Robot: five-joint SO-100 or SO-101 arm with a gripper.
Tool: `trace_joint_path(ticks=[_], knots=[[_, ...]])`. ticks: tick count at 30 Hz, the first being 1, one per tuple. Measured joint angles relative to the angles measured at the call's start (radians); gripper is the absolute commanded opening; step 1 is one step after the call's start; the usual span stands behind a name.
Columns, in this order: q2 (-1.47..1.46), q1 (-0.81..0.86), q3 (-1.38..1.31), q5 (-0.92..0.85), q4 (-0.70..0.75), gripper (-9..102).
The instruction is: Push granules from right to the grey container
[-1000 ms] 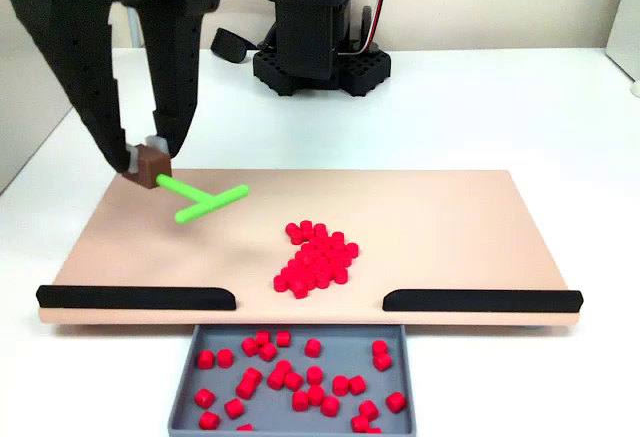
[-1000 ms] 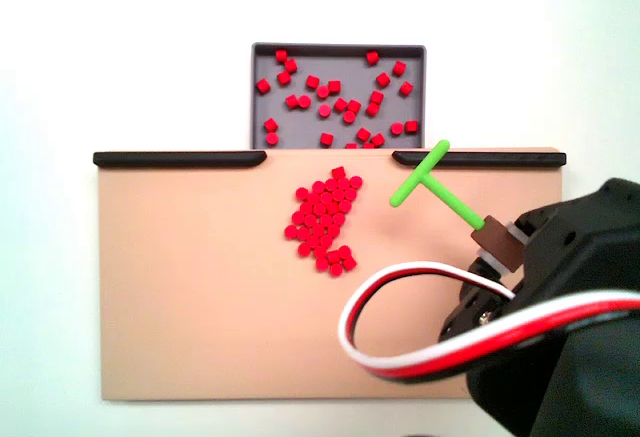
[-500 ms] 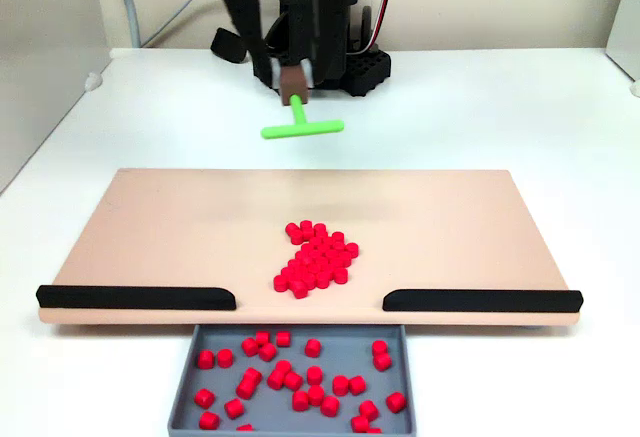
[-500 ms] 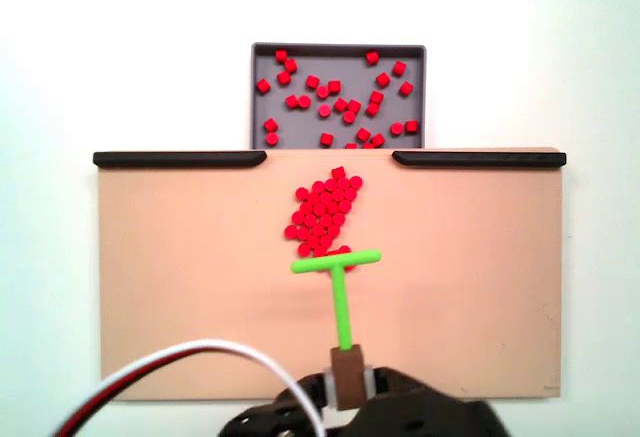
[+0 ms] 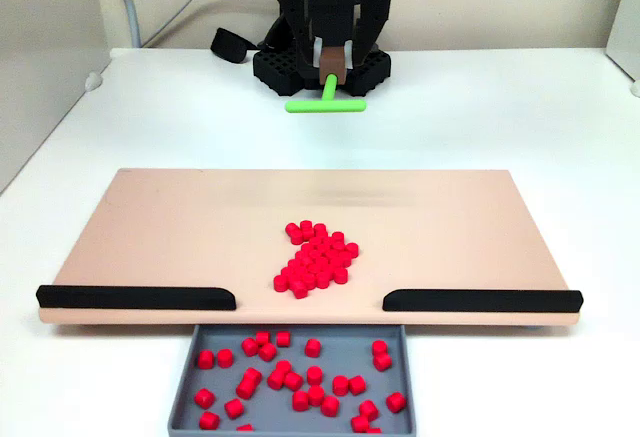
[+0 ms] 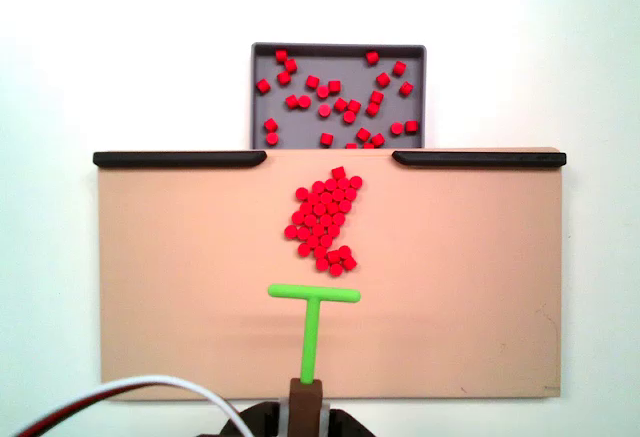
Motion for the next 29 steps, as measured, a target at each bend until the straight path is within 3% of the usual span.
trace_joint_path(ticks=[29], knots=[[0.005,0.005,0.0,-0.064,-0.003,0]])
